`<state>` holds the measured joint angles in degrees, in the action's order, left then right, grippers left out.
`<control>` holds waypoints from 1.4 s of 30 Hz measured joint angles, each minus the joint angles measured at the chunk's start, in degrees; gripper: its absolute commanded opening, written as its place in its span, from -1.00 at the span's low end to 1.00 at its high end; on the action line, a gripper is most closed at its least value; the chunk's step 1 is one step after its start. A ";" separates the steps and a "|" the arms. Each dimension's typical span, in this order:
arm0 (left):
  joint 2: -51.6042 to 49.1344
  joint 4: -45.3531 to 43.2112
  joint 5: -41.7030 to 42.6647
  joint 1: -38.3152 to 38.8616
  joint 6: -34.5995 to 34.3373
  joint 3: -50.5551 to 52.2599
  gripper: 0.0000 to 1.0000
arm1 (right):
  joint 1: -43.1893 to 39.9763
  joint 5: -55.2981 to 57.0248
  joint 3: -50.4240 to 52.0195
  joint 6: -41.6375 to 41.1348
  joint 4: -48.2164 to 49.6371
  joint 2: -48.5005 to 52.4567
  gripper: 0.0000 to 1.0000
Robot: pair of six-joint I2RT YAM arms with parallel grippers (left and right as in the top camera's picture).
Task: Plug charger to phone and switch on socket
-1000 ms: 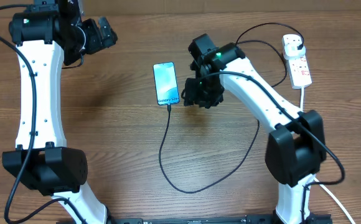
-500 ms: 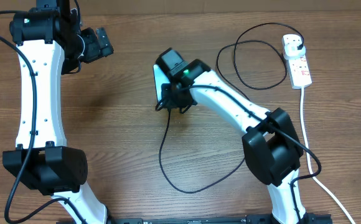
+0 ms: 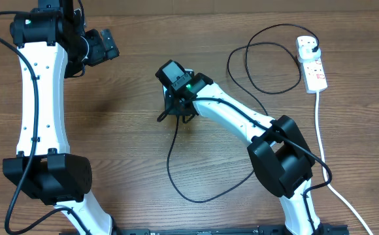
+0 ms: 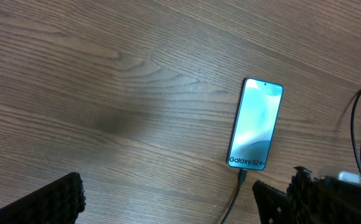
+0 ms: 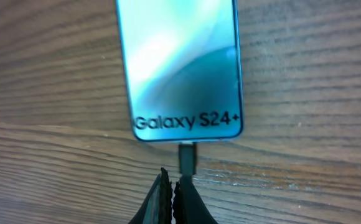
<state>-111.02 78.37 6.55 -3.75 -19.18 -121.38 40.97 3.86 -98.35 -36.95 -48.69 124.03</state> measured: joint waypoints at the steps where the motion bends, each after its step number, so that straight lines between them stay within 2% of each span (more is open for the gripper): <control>1: 0.00 0.00 0.00 0.00 0.00 0.00 1.00 | 0.00 -0.02 0.70 -0.11 -0.02 0.00 -0.93; 12: 0.00 0.00 0.00 0.00 0.00 0.00 0.99 | 0.00 -0.07 3.91 -0.57 1.57 0.02 -0.92; 42: 0.00 0.00 0.00 0.00 0.00 0.00 1.00 | 0.00 -2.36 3.91 -0.59 4.57 2.82 -0.92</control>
<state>-111.02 78.37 6.55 -3.75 -19.18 -121.38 40.97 1.50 -94.43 -37.54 -44.12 126.85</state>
